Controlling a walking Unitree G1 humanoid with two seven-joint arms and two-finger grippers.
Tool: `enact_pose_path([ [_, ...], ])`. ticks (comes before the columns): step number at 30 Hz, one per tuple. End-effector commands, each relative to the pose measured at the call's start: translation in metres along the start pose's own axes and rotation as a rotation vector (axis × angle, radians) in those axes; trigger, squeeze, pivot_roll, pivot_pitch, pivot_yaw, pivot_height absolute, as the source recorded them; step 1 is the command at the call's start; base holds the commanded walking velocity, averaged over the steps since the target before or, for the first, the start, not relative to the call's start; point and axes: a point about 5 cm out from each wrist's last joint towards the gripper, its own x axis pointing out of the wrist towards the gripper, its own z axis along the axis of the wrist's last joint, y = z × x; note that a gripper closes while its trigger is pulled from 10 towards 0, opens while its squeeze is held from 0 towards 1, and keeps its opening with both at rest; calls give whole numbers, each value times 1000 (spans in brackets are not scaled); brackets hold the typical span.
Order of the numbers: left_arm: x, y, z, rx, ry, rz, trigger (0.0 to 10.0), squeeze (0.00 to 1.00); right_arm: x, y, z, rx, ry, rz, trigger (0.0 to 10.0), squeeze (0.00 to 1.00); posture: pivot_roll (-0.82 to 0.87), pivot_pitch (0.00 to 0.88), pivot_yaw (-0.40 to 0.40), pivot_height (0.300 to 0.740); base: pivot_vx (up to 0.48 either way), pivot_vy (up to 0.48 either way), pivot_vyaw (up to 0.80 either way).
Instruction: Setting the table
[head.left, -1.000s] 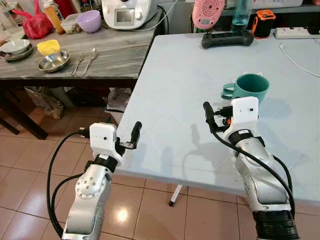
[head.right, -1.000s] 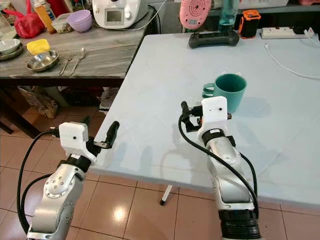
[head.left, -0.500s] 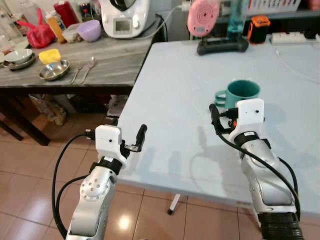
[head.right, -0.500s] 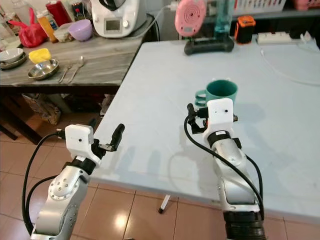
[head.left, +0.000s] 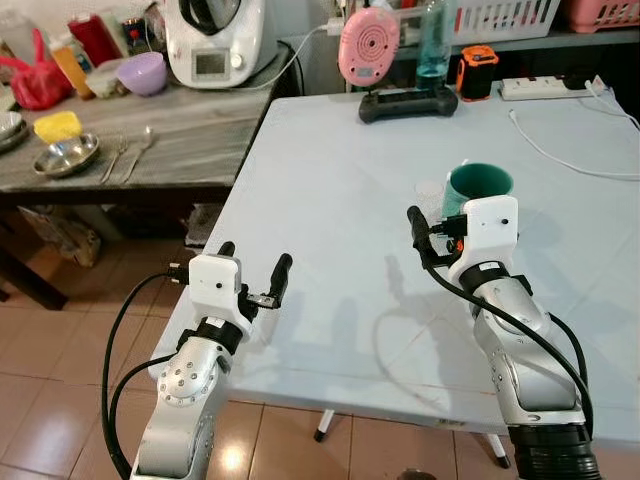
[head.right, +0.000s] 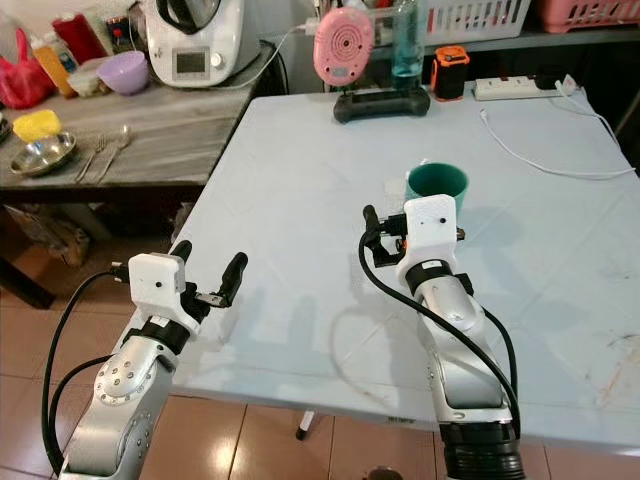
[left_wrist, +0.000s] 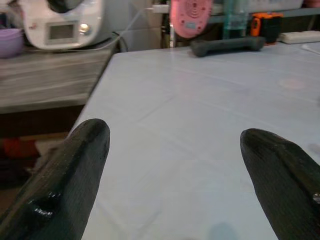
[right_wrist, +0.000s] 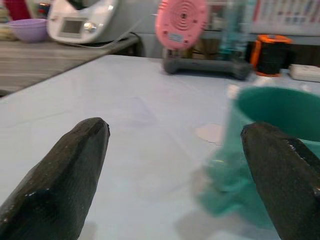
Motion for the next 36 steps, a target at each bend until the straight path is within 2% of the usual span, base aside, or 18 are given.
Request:
enact_pose_path([
  [1, -2, 6, 0, 6, 10, 17, 10000, 0, -1, 7, 1, 8, -4, 20, 10000, 0, -131, 120, 147, 740, 0, 0, 0],
  [12, -2, 6, -1, 13, 23, -4, 10000, 0, -2, 6, 2, -10, -16, -1, 10000, 0, -129, 117, 159, 740, 0, 0, 0],
  [21, -4, 0, -1, -11, 20, -64, 10000, 0, -18, 14, -2, -86, -53, -17, 10000, 0, -125, 117, 172, 740, 0, 0, 0],
  [26, -5, 1, -1, -9, 28, -81, 10000, 0, -22, 13, -9, -64, -30, -53, 10000, 0, -128, 120, 184, 740, 0, 0, 0],
  [31, -3, 1, -2, -7, 35, -99, 10000, 0, -19, 14, -14, -15, -8, -32, 10000, 0, -131, 121, 196, 740, 0, 0, 0],
  [36, -2, -1, -3, -7, 44, -119, 10000, 0, -5, 23, -19, 26, 20, 9, 10000, 0, -132, 120, 205, 740, 0, 0, 0],
])
